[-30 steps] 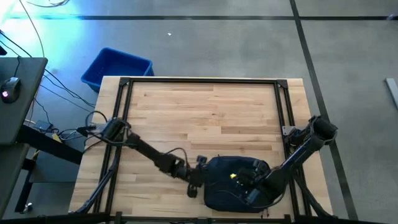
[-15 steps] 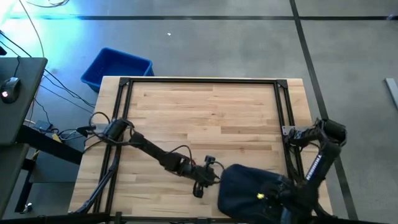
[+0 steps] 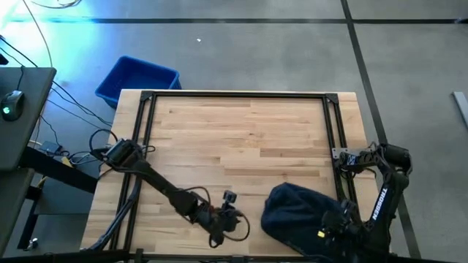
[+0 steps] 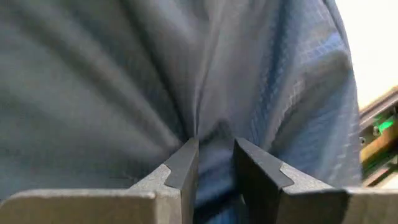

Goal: Unpack backpack
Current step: Move the black backpack to the bottom right of the table

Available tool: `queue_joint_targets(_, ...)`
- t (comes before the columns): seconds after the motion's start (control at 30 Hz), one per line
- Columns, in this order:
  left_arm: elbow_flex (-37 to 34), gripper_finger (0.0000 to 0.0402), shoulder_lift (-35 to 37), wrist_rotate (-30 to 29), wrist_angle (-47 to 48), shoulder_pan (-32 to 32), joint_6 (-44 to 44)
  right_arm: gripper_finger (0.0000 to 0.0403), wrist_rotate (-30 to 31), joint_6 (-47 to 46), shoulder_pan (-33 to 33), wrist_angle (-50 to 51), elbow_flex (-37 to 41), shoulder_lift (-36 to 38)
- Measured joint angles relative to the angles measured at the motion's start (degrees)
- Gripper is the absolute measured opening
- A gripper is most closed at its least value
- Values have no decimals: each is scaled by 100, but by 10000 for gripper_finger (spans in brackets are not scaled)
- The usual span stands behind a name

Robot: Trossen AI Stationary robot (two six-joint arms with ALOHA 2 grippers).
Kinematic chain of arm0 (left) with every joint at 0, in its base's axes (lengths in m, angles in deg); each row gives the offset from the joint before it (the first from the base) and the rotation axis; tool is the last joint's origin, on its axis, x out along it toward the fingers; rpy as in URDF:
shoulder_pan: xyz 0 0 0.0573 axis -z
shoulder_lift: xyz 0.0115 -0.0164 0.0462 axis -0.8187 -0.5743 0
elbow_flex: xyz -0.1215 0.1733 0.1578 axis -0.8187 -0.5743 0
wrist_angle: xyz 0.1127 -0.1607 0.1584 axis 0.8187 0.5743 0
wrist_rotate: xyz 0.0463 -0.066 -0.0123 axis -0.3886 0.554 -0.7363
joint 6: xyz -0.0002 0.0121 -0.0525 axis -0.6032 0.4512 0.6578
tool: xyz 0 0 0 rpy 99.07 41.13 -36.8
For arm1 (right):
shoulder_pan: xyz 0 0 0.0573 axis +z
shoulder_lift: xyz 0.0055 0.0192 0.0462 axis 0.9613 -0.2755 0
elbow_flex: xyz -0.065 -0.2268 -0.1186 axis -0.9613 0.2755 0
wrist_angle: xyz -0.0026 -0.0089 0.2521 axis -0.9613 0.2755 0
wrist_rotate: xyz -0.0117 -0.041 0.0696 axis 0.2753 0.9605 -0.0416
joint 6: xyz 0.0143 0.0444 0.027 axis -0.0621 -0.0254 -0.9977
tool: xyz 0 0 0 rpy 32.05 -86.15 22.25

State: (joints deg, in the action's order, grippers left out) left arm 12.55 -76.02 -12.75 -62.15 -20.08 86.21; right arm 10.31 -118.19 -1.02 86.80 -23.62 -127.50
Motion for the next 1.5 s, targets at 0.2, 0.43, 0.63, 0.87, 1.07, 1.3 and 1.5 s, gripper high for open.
queue_joint_targets(0.2, 0, 67, 0, -401, 57, 175, 62, 89, 280, 1203, -226, -1010, -618, 4)
queue_joint_targets(0.43, 0, 67, 0, -435, 64, 190, 125, 89, -66, 2093, -656, -3768, -550, -452)
queue_joint_targets(0.63, 0, 67, 2, -433, 67, 184, 259, 89, -1833, 1114, -659, -2758, -542, -1114)
queue_joint_targets(0.87, -2, 67, 7, -431, 55, 201, 357, 89, -2244, 243, -283, -1809, -643, -1095)
queue_joint_targets(1.07, -2, 67, 7, -437, 32, 205, 361, 89, -1734, 515, -351, -1876, -1347, -1073)
queue_joint_targets(1.3, -4, 67, 7, -450, 36, 86, 519, 66, 477, -84, -763, 824, -1840, -1062)
queue_joint_targets(1.5, -55, 67, -34, -403, 70, -96, 796, 32, -205, -48, -1274, 568, -844, -894)
